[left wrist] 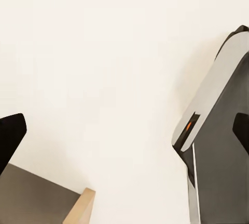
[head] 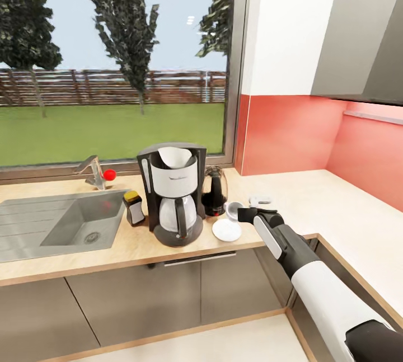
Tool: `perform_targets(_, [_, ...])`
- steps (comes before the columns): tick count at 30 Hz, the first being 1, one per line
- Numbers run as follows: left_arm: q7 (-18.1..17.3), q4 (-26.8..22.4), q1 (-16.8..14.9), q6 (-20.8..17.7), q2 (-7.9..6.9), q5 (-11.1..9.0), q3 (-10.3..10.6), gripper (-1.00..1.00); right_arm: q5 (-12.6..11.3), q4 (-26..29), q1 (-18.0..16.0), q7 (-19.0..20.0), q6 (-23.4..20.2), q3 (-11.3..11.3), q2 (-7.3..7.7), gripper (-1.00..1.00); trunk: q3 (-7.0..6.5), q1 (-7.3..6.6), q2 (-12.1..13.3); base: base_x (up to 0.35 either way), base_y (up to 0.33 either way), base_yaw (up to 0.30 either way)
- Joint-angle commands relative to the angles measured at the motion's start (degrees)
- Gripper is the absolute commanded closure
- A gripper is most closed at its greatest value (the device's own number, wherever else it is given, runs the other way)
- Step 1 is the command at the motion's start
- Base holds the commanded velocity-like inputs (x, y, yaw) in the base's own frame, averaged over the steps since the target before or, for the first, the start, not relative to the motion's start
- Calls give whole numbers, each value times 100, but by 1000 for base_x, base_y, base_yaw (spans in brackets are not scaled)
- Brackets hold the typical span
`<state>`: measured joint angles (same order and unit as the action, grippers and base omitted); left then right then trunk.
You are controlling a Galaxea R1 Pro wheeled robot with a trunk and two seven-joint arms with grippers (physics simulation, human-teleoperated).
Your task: Set up a coffee station on the kitchen countertop: keep the coffee maker on the countertop, move the bottle of coffee from the kitchen shelf to the counter next to the coffee maker, place a paper coffee filter on top of the coffee maker, put the saucer next to the coffee maker with the coffee cup on the saucer, and place the electric kettle next to the coffee maker.
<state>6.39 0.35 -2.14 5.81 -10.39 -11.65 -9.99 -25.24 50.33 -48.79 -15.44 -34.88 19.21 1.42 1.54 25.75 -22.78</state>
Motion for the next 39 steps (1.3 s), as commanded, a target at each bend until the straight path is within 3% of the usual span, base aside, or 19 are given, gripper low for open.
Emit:
perform_targets(1, [3, 9, -5, 18, 1, -4, -38, -100, -69, 9, -7, -38, -9, 26, 7, 100, 14, 4, -14, 2, 0, 0])
perform_targets(8, [2, 40, -5, -25, -2, 1, -28, -100, -51, -41, -7, -38, -1, 34, 2, 100, 14, 4, -14, 0, 0, 0])
perform_targets(14, [2, 61, 3, -40, -11, 21, -12, -100, -73, -343, -7, -39, 0, 47, -51, 100, 14, 4, -14, 0, 0, 0])
perform_targets(16, [3, 62, 4, -44, -7, 22, -9, -100, -67, -668, -7, -44, -1, 43, -50, 100, 14, 4, -14, 0, 0, 0])
perform_targets(39, [3, 62, 4, -36, -7, 16, -10, -100, -86, -1061, -7, -25, 13, 54, -61, 100, 14, 4, -14, 55, 42, 0])
